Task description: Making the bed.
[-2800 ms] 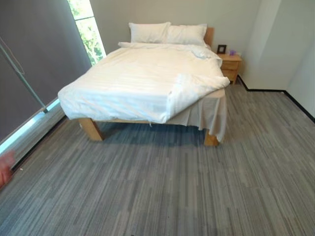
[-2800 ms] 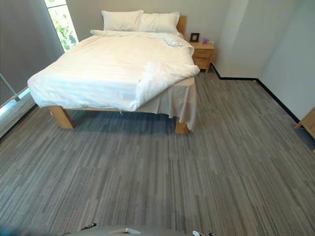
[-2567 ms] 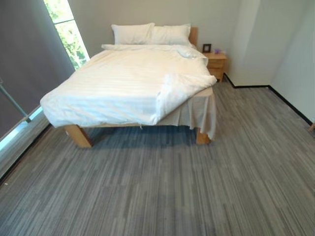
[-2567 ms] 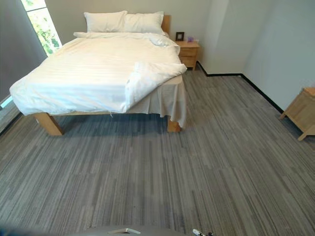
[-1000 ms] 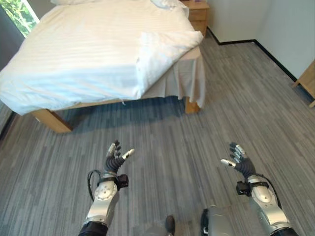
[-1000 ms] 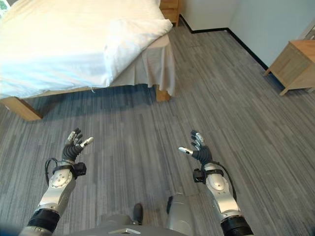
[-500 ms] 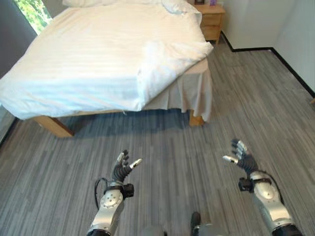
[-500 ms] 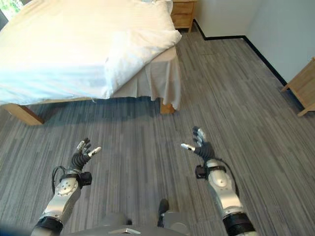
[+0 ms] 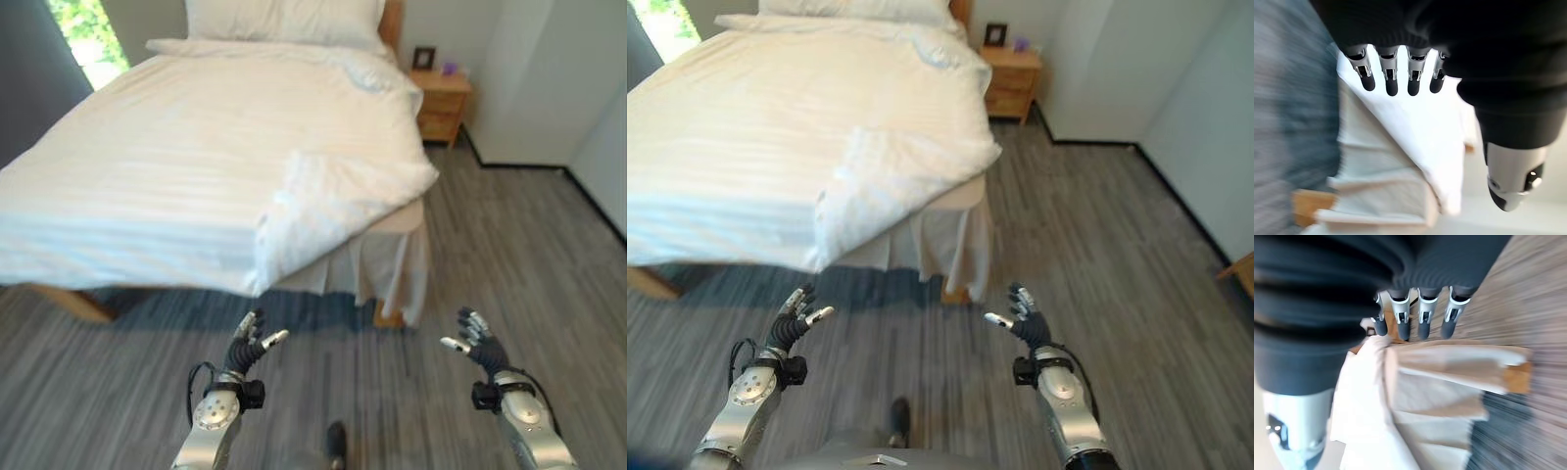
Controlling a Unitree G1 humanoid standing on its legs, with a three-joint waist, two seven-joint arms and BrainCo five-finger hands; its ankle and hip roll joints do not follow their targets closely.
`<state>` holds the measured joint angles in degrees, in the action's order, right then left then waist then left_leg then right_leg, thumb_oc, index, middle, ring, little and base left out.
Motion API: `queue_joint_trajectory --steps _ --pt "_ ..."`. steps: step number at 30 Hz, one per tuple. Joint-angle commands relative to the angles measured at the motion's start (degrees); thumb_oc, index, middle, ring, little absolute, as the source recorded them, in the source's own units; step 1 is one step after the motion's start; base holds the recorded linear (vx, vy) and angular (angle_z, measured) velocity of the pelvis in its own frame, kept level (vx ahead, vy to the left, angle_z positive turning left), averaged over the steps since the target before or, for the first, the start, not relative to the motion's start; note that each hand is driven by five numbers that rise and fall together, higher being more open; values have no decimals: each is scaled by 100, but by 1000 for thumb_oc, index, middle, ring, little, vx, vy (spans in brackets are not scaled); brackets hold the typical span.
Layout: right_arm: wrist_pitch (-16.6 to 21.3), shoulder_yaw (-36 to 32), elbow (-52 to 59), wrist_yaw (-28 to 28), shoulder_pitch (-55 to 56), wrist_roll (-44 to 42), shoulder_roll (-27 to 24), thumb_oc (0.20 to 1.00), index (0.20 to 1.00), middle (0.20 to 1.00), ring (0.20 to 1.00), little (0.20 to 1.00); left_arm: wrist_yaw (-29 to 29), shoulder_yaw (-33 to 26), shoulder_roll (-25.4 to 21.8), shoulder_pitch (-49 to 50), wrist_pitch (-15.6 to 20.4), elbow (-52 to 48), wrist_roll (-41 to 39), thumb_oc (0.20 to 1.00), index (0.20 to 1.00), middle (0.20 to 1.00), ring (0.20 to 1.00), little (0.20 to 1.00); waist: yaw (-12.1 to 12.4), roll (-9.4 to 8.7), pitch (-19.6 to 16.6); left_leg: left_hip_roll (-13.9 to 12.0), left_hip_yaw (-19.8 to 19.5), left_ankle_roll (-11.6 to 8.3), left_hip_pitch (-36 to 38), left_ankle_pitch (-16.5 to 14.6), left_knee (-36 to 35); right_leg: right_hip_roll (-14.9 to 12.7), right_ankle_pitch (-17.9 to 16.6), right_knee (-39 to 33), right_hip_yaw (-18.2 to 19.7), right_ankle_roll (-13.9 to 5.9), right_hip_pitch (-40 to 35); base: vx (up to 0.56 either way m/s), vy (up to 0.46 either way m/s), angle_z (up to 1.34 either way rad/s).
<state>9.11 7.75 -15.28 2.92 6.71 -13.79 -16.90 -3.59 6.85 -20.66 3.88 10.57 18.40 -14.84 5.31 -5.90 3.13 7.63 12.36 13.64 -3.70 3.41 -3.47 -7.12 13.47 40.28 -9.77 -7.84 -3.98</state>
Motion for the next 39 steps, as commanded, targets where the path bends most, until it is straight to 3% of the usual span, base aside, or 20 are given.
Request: queue_joint_trajectory --steps 1,3,4,5,7,8,12,16,20,22,26,27,28,29,32,36,39 --pt "262 -194 283 -102 -219 -78 -187 1000 1000 1000 1000 1000 -3 -167 -254 -268 308 -409 122 1000 1000 1000 1000 1000 -87 434 388 -508 -344 -830 333 6 249 -384 -2450 -745 319 -22 458 233 170 53" --pt "274 -263 331 -100 -71 -109 -157 1000 1000 1000 1000 1000 -4 -173 -277 -314 342 -369 128 1000 1000 1000 1000 1000 -242 516 412 -495 -634 -853 669 -90 72 -232 -1983 -989 505 116 936 244 43 87" --pt "274 -264 332 -100 -71 -109 -159 1000 1000 1000 1000 1000 -4 -172 -276 -315 343 -368 128 1000 1000 1000 1000 1000 -242 529 403 -509 -636 -858 660 -80 66 -217 -2003 -1012 497 124 937 273 -50 113" --pt "274 -375 366 -127 18 -171 -161 1000 1000 1000 1000 1000 5 -168 -303 -342 375 -356 146 1000 1000 1000 1000 1000 -338 573 405 -530 -796 -957 817 -71 -40 -314 -1935 -1674 483 131 1099 267 -118 111" --pt "320 -562 569 -105 78 -56 -316 1000 1000 1000 1000 1000 -211 -215 -434 -369 421 -397 364 1000 1000 1000 1000 1000 -500 460 447 -471 -1125 -1071 966 -184 -87 -184 -1932 -3203 744 54 977 314 -166 83" --pt "307 -613 558 -40 225 -72 -275 1000 1000 1000 1000 1000 -26 -107 -374 -377 392 -374 241 1000 1000 1000 1000 1000 -545 381 439 -374 -1309 -1068 945 -217 -64 -181 -1979 -3408 1099 -57 647 190 -99 87" --pt "328 -961 800 -41 197 329 -556 1000 1000 1000 1000 1000 74 -279 -210 -51 419 -218 178 1000 1000 1000 1000 1000 -379 292 153 -416 -1304 -1099 881 -255 -153 -159 -1879 -4012 873 -40 267 166 -87 112" --pt "352 -1419 942 15 -42 875 -1274 1000 1000 1000 1000 1000 378 -341 -137 327 351 -159 -17 1000 1000 1000 1000 1000 -268 231 31 -441 -1488 -1141 772 -260 -153 -111 -1805 -4297 703 -4 85 89 -56 26" --pt "294 -1378 869 -185 -610 827 -2261 1000 1000 1000 1000 1000 568 -327 -191 654 263 -121 -239 1000 1000 1000 1000 1000 -99 121 -18 -458 -1610 -1190 685 -248 -153 -73 -1811 -4462 582 11 -18 44 -33 3" --pt "232 -1118 843 -288 -1074 1103 -2891 1000 1000 1000 1000 1000 637 -372 -180 814 226 -89 -420 1000 1000 1000 1000 1000 25 58 -32 -457 -1669 -1213 641 -233 -153 -67 -1807 -4484 530 16 -45 18 -12 4" --pt "101 174 -477 -222 -2786 1194 -3388 1000 1000 1000 1000 1000 636 -204 -310 873 209 -94 -578 1000 1000 1000 1000 1000 300 -20 24 -446 -1799 -1250 556 -174 -153 -62 -1815 -4472 395 31 -67 -3 -5 5" --pt "54 346 -707 -196 -2983 1191 -3357 1000 1000 1000 1000 1000 625 -165 -336 868 201 -105 -612 1000 1000 1000 1000 1000 352 -31 39 -443 -1827 -1252 540 -164 -153 -59 -1819 -4469 384 34 -65 0 0 0" --pt "-68 1146 -1406 -215 -3932 1502 -3433 1000 1000 1000 1000 1000 636 -51 -407 856 175 -141 -697 1000 1000 1000 1000 1000 504 -81 92 -437 -1900 -1268 479 -134 -153 -55 -1848 -4473 310 34 -38 -43 -21 14" --pt "-117 1513 -1845 -159 -4419 1602 -3345 1000 1000 1000 1000 1000 622 -29 -401 831 160 -141 -738 1000 1000 1000 1000 1000 537 -82 132 -434 -1941 -1275 433 -110 -153 -56 -1854 -4478 269 37 -27 -53 -27 29" --pt "-260 2216 -3131 23 -5648 1868 -3129 1000 1000 1000 1000 1000 592 127 -518 699 150 -58 -815 1000 1000 1000 1000 1000 745 -121 232 -403 -2085 -1290 258 -33 -153 -59 -1879 -4478 136 40 48 -57 -19 28" --pt "-391 3364 -4274 216 -6989 3133 -2999 1000 1000 1000 1000 1000 595 307 -655 538 122 -3 -885 1000 1000 1000 1000 1000 945 -115 414 -363 -2272 -1321 -125 90 -153 -66 -1926 -4507 -65 28 273 -64 -19 36" --pt "-498 3767 -4895 425 -7582 3670 -2836 1000 1000 1000 1000 1000 561 522 -759 351 128 -17 -885 1000 1000 1000 1000 1000 1099 -60 585 -307 -2451 -1363 -482 208 -153 -66 -1948 -4525 -216 24 515 -74 -6 31"
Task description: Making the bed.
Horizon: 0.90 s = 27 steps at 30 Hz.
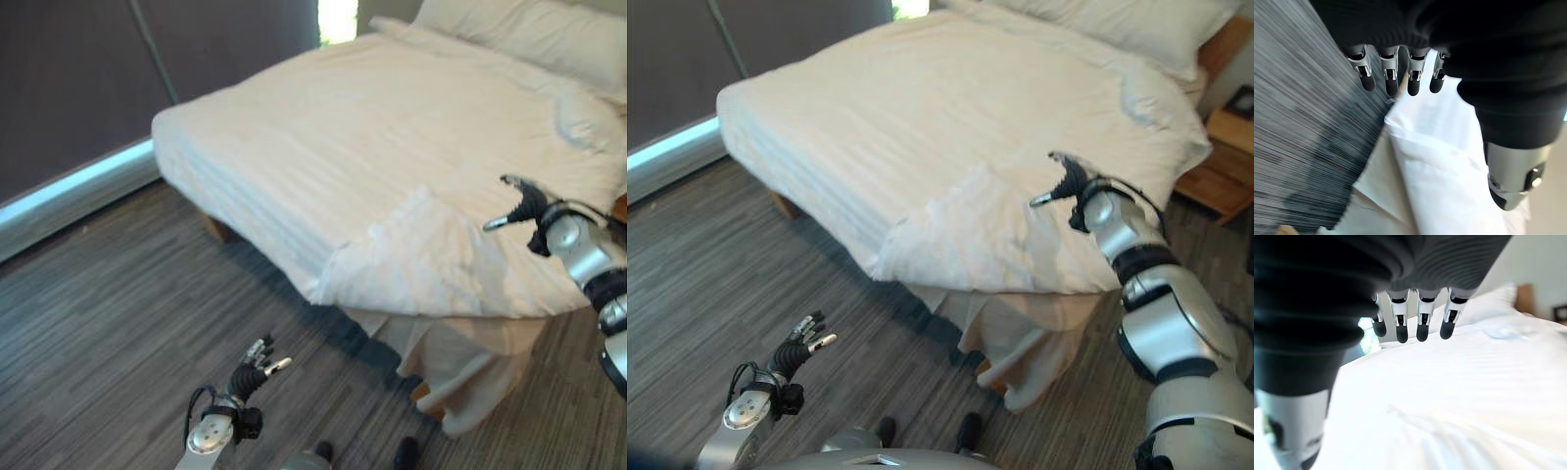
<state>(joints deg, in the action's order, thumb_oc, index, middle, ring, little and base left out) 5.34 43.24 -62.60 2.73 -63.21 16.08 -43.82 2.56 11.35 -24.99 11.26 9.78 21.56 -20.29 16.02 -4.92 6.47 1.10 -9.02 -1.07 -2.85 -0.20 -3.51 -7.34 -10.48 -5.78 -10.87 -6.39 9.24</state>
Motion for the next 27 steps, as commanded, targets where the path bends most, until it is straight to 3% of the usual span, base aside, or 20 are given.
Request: queue_joint_trajectory --steps 1,3,8,10,13,14,15,16,20,27 --pt "-170 359 -296 491 -737 906 -115 1000 1000 1000 1000 1000 -70 128 -364 -446 198 -303 -335 1000 1000 1000 1000 1000 74 -143 316 364 -354 91 -676 606 -149 -41 436 81 -143 -123 -728 -66 1 23" --pt "-204 475 -509 537 -865 1087 -66 1000 1000 1000 1000 1000 -102 215 -345 -531 193 -247 -321 1000 1000 1000 1000 1000 110 -104 378 379 -411 72 -799 650 -149 -38 427 83 -194 -118 -635 -48 4 34" --pt "-572 939 -1279 466 -1074 1758 70 1000 1000 1000 1000 1000 -372 621 -141 -1100 147 -217 -366 1000 1000 1000 1000 1000 271 276 1009 490 -625 -85 -1667 931 -149 -56 380 84 -368 -79 77 -96 8 37" --pt "-850 660 -1664 249 -290 2154 383 1000 1000 1000 1000 1000 -498 821 201 -1400 82 -13 -338 1000 1000 1000 1000 1000 306 634 1391 556 -674 -133 -2016 1019 -149 -114 383 83 -427 -88 355 -96 34 1" --pt "-1014 279 -1579 250 779 2294 1109 1000 1000 1000 1000 1000 -718 866 477 -1716 102 267 -274 1000 1000 1000 1000 1000 154 715 1457 584 -604 -122 -2079 1037 -149 -126 361 81 -365 -97 446 3 53 -3" --pt "-1054 250 -1509 222 977 2311 1283 944 944 944 944 944 -802 818 494 -1768 104 336 -265 1000 1000 1000 1000 1000 103 689 1480 574 -570 -126 -2027 1003 -149 -125 389 84 -333 -91 409 21 36 -3" --pt "-1072 188 -1419 213 1145 2292 1429 200 200 200 200 200 -870 798 508 -1866 118 372 -246 1000 1000 1000 1000 1000 20 665 1471 569 -546 -123 -2030 1014 -149 -126 381 83 -318 -94 411 31 50 -28" --pt "-1121 -70 -1379 211 1407 1932 1610 200 200 200 200 200 -1027 784 536 -2010 117 418 -210 1000 1000 1000 1000 1000 -151 607 1460 557 -484 -122 -1942 968 -149 -142 405 90 -263 -91 353 29 60 -23" --pt "-928 -633 -1098 352 2183 933 1636 200 200 200 200 200 -1119 662 571 -2089 135 465 -209 1000 1000 1000 1000 1000 -435 493 1422 505 -342 -113 -1759 899 -149 -141 411 112 -130 -91 259 15 43 -7" --pt "-708 -1301 157 107 4344 551 1811 200 200 200 200 200 -1123 230 501 -1944 109 710 -158 1000 1000 1000 1000 1000 -990 136 1146 369 26 -40 -1204 635 -149 -100 447 139 203 -86 -60 34 12 -23"
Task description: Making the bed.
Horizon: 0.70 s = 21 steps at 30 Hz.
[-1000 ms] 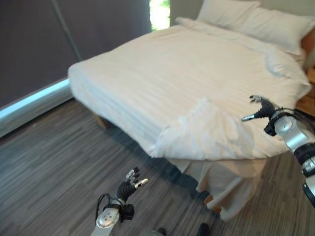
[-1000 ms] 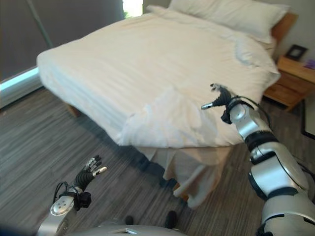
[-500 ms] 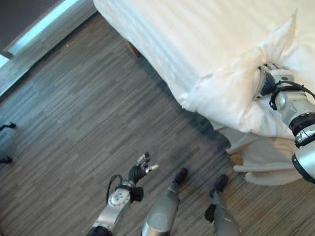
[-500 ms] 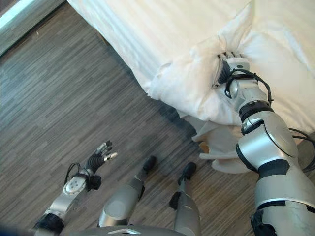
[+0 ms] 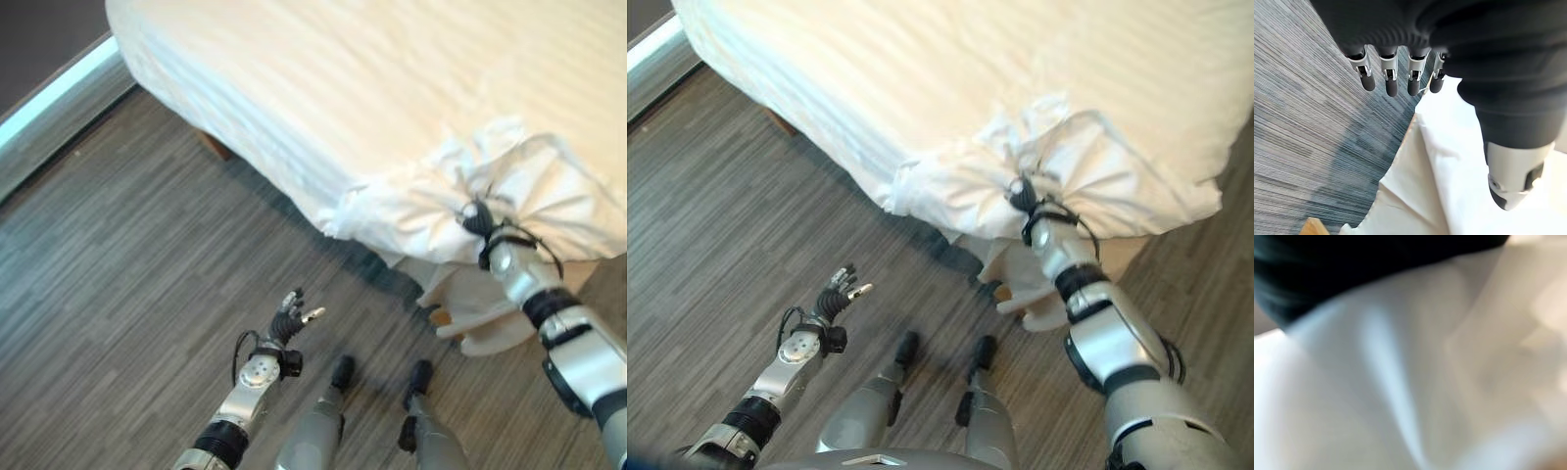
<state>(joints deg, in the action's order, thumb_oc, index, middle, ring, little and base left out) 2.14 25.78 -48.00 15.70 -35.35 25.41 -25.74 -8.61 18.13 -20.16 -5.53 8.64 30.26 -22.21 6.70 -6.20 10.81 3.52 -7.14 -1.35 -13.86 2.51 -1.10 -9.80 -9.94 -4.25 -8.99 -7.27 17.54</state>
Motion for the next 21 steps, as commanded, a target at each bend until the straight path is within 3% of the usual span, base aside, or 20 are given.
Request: queue_joint_trajectory --steps 1,4,9,10,11,12,18,20,21 --pt "-370 335 -1322 -1217 1842 -393 28 200 200 200 200 200 24 -454 25 -232 217 -114 49 1000 1000 1000 1000 1000 -110 234 662 117 -137 1 -28 335 -390 147 407 -15 38 5 -959 58 -11 -24" --pt "-302 109 -1460 -1315 2654 -384 191 200 200 200 200 200 112 -454 49 -154 189 -112 111 1000 1000 1000 1000 1000 -239 185 460 115 -74 53 228 233 -390 165 450 -1 85 4 -1148 76 -1 -12" --pt "-321 -135 -2646 -1552 3497 -398 742 200 200 200 200 200 315 -318 158 -40 155 162 227 1000 1000 1000 1000 1000 -411 269 128 89 -22 112 599 101 -390 141 530 38 118 -10 -1441 75 18 -11" --pt "-400 -393 -3009 -1743 3678 -678 960 329 329 329 329 329 466 -251 204 96 83 319 242 1000 1000 1000 1000 1000 -456 331 -17 68 14 147 768 37 -390 130 576 59 148 -1 -1564 82 22 -2" --pt "-399 -394 -3010 -1743 3678 -679 961 517 517 517 517 517 467 -249 204 95 84 321 242 1000 1000 1000 1000 1000 -451 331 -13 67 17 147 775 34 -390 131 577 58 151 -1 -1570 116 31 0" --pt "-473 -615 -3307 -1894 3782 -894 1003 1000 1000 1000 1000 1000 592 -223 212 178 20 394 258 1000 1000 1000 1000 1000 -475 362 -95 58 45 168 871 2 -390 130 588 50 158 2 -1645 81 7 -1" --pt "-645 -1823 -3979 -2204 3903 -2247 474 1000 1000 1000 1000 1000 996 -240 97 275 -112 469 239 1000 1000 1000 1000 1000 -565 378 -315 22 128 181 1052 -90 -390 142 603 -18 234 -13 -1784 68 -3 -9" --pt "-630 -2837 -4251 -2058 3805 -3380 -174 1000 1000 1000 1000 1000 1095 -268 -37 212 -159 388 218 1000 1000 1000 1000 1000 -604 343 -351 5 178 173 1122 -139 -390 149 618 -33 274 -28 -1842 56 -31 -18" --pt "-525 -3633 -4344 -1638 3591 -4265 -868 1000 1000 1000 1000 1000 1047 -280 -105 186 -176 295 212 1000 1000 1000 1000 1000 -629 322 -379 -4 190 161 1158 -169 -390 147 629 -37 283 -40 -1864 37 -25 -18"
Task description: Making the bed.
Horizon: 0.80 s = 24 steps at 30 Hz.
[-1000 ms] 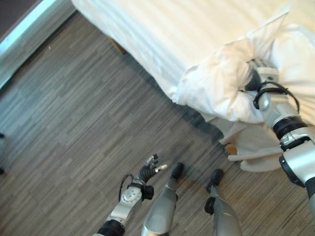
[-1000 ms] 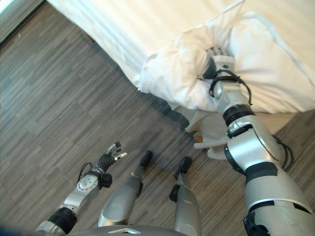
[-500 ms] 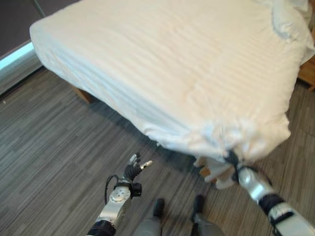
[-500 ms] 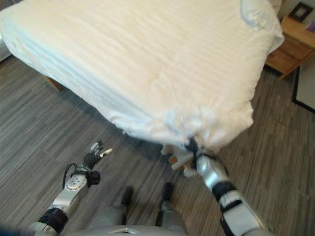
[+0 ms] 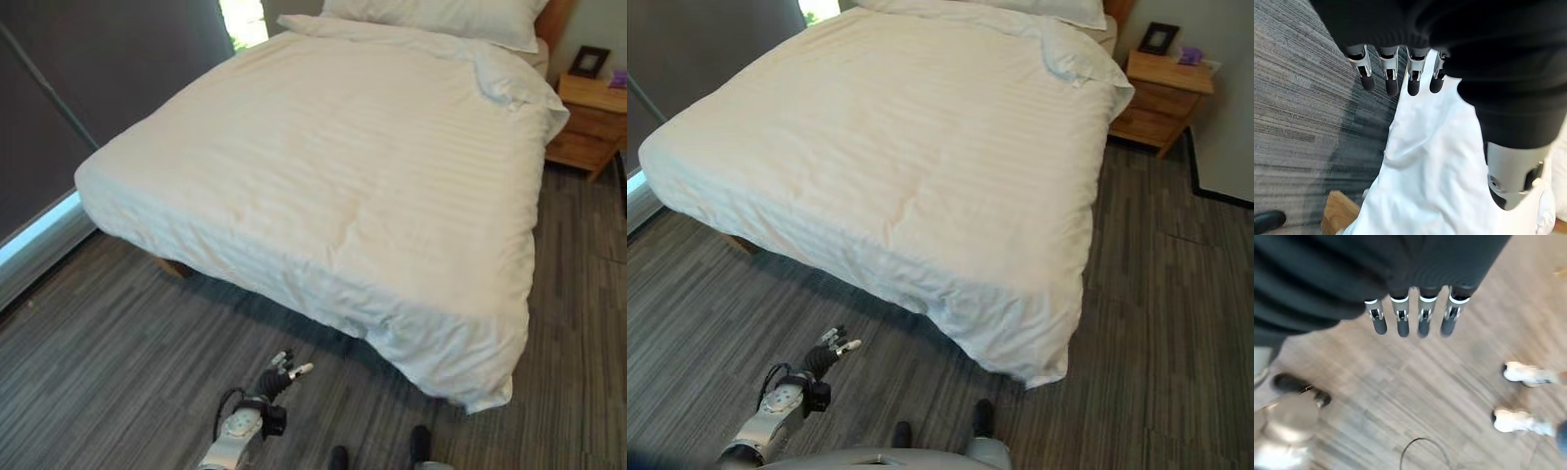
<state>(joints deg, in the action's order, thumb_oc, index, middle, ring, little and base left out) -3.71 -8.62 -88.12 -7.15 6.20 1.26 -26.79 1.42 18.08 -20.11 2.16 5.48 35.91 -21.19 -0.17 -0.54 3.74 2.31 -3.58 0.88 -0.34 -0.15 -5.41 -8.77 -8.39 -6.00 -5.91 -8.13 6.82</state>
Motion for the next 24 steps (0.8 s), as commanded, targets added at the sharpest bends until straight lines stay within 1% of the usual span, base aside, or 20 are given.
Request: queue_joint_trajectory --steps 1,2,3,4,5,6,8,9,10,11,12,13,15,17,20,22,23,24 --pt "90 -173 -243 723 -670 -1751 -868 1000 1000 1000 1000 1000 7 -283 -119 -581 140 -331 94 1000 1000 1000 1000 1000 63 -247 312 118 -165 -63 -224 118 41 40 450 130 -18 43 -769 20 -14 -15" --pt "89 -170 -244 724 -675 -1750 -870 1000 1000 1000 1000 1000 6 -287 -118 -579 137 -335 95 1000 1000 1000 1000 1000 60 -246 312 118 -165 -63 -225 118 41 41 451 131 -18 43 -768 -10 -5 -3" --pt "242 -196 203 978 -898 -1736 -1165 1000 1000 1000 1000 1000 -49 -284 -133 -546 162 -390 95 1000 1000 1000 1000 1000 60 -251 324 113 -152 -63 -226 117 41 41 451 131 1 42 -771 -28 0 -5" --pt "428 -299 1183 939 -609 -1703 -1352 1000 1000 1000 1000 1000 -147 -456 -122 -519 211 -410 57 1000 1000 1000 1000 1000 -40 -271 347 104 -87 -74 -246 126 41 44 432 139 50 29 -730 -65 19 -1" --pt "930 -862 4520 1464 -229 -2016 -1432 200 200 200 200 200 -313 -607 26 -415 344 -399 61 1000 1000 1000 1000 1000 -207 -274 441 54 92 -87 -209 96 41 81 414 179 239 24 -665 -79 28 -10" --pt "998 -911 5358 1595 -132 -1861 -1273 200 200 200 200 200 -364 -673 86 -401 364 -350 118 1000 1000 1000 1000 1000 -227 -272 450 47 128 -85 -232 119 41 86 391 195 274 26 -610 -68 22 -15" --pt "1158 -823 7080 1315 -132 -1736 -1172 200 200 200 200 200 -405 -744 136 -352 383 -318 168 1000 1000 1000 1000 1000 -240 -278 492 39 173 -83 -220 123 41 96 381 210 317 38 -585 -40 -10 -75" --pt "1307 -720 7685 1147 -101 -1899 -1089 200 200 200 200 200 -409 -760 159 -305 393 -343 184 1000 1000 1000 1000 1000 -231 -283 509 31 183 -92 -239 140 41 100 374 209 317 41 -566 -37 -22 -76" --pt "1430 -611 7644 1032 43 -1888 -989 200 200 200 200 200 -381 -749 186 -279 427 -357 177 1000 1000 1000 1000 1000 -226 -282 531 23 189 -98 -245 148 41 103 372 206 308 42 -562 -49 -25 -22" --pt "1522 -435 7858 819 282 -1899 -762 200 200 200 200 200 -370 -764 212 -243 476 -405 149 1000 1000 1000 1000 1000 -237 -268 574 19 200 -102 -252 160 41 112 365 204 303 42 -549 -51 -23 25" --pt "1556 -255 7908 617 270 -2028 -694 200 200 200 200 200 -335 -750 193 -198 505 -417 189 1000 1000 1000 1000 1000 -212 -265 588 14 199 -116 -259 173 41 114 354 189 281 42 -551 -57 -32 31" --pt "1590 -2 7930 545 59 -1984 -732 200 200 200 200 200 -301 -729 169 -163 515 -445 175 1000 1000 1000 1000 1000 -174 -265 614 13 176 -129 -276 189 41 113 343 169 249 41 -555 -63 -43 23" --pt "1491 643 7923 423 -560 -2037 -763 200 200 200 200 200 -294 -650 123 -132 559 -481 166 1000 1000 1000 1000 1000 -22 -233 662 1 153 -164 -343 235 41 107 333 138 161 47 -531 -62 -43 -10" --pt "1452 899 7677 479 -869 -1978 -765 200 200 200 200 200 -285 -616 129 -143 566 -477 151 1000 1000 1000 1000 1000 33 -204 716 2 128 -183 -381 266 41 102 318 131 115 49 -521 -47 -28 5" --pt "1440 985 7404 647 -1153 -1907 -689 200 200 200 200 200 -283 -581 142 -143 580 -450 137 1000 1000 1000 1000 1000 102 -146 784 -4 91 -210 -435 292 41 91 314 118 59 55 -500 -36 -26 10" --pt "1498 861 7151 847 -1326 -2049 -561 200 200 200 200 200 -307 -550 142 -146 597 -447 127 1000 1000 1000 1000 1000 130 -86 840 7 42 -223 -480 317 41 88 317 112 18 62 -482 -38 -34 22" --pt "1617 693 6854 1114 -1616 -2242 -464 200 200 200 200 200 -318 -480 131 -167 633 -433 107 1000 1000 1000 1000 1000 145 2 929 27 19 -227 -552 343 41 69 300 115 -4 62 -422 -40 -29 30" --pt "1620 693 6849 1114 -1622 -2244 -465 200 200 200 200 200 -318 -480 131 -173 634 -431 107 1000 1000 1000 1000 1000 146 2 931 27 19 -227 -554 344 41 69 300 116 -4 62 -420 -42 -12 18"
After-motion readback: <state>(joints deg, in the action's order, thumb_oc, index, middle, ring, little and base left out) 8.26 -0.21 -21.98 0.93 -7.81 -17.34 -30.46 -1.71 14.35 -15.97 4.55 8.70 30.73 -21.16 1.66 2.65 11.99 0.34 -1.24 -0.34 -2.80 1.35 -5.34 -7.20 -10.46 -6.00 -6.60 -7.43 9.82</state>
